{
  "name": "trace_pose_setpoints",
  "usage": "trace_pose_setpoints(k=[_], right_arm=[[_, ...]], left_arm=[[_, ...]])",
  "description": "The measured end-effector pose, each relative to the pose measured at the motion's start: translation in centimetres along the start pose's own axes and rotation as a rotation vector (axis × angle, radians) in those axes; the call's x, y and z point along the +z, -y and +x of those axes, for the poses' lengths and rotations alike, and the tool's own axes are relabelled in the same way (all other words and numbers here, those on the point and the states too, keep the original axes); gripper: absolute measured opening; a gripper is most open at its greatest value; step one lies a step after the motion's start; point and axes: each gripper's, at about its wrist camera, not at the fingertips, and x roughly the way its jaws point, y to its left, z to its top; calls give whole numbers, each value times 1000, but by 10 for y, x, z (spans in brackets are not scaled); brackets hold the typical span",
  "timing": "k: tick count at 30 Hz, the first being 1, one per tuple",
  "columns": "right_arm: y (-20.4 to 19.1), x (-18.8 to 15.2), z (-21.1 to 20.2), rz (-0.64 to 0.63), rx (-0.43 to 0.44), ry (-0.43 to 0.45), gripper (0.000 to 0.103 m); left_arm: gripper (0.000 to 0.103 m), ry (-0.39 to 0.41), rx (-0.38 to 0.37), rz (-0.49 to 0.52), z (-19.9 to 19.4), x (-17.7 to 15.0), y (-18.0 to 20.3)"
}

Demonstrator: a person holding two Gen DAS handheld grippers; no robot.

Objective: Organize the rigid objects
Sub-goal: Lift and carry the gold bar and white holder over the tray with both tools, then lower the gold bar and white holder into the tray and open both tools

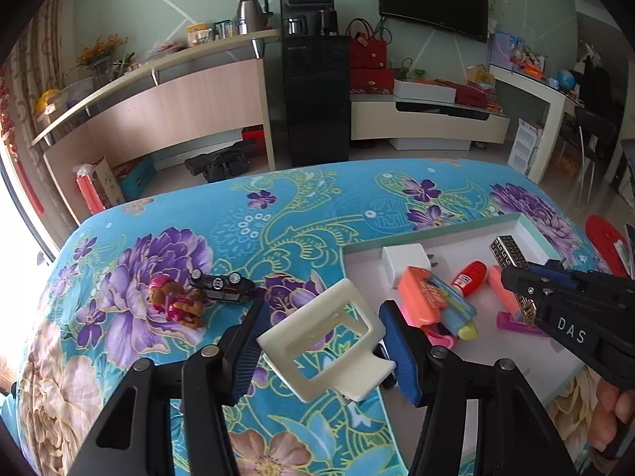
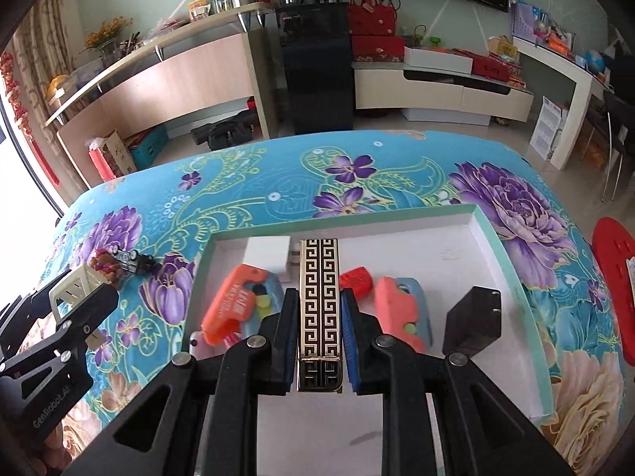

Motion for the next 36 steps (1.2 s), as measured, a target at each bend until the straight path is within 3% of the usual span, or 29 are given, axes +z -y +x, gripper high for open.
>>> trace_pose_setpoints(k=[9,20,23,25,27,28,33,36], right_arm=[[19,-8,12,6,4,-69,21],[16,-18,37,-11,3,-170,21],[15,-16,34,-14,-1,-159,22],[14,-14,29,-15,0,-145,24],[13,-11,25,-12,-2,-131,40],[13,-10,22,-11,-4,-122,42],[5,-3,7,-21,-3,-50,42],[-1,3,-2,-19,15,5,42]], left_arm=[[60,-99,-76,146,17,-18,53],[63,-146,-96,169,28,-25,60],[76,-129,-98,159,24,-23,56],[76,-123,-100,155,22,-21,54],[76,-121,-96,153,20,-21,52],[76,-118,-95,151,19,-21,50],[77,-91,-90,122,10,-14,32],[88,-72,-48,70,6,-10,9]])
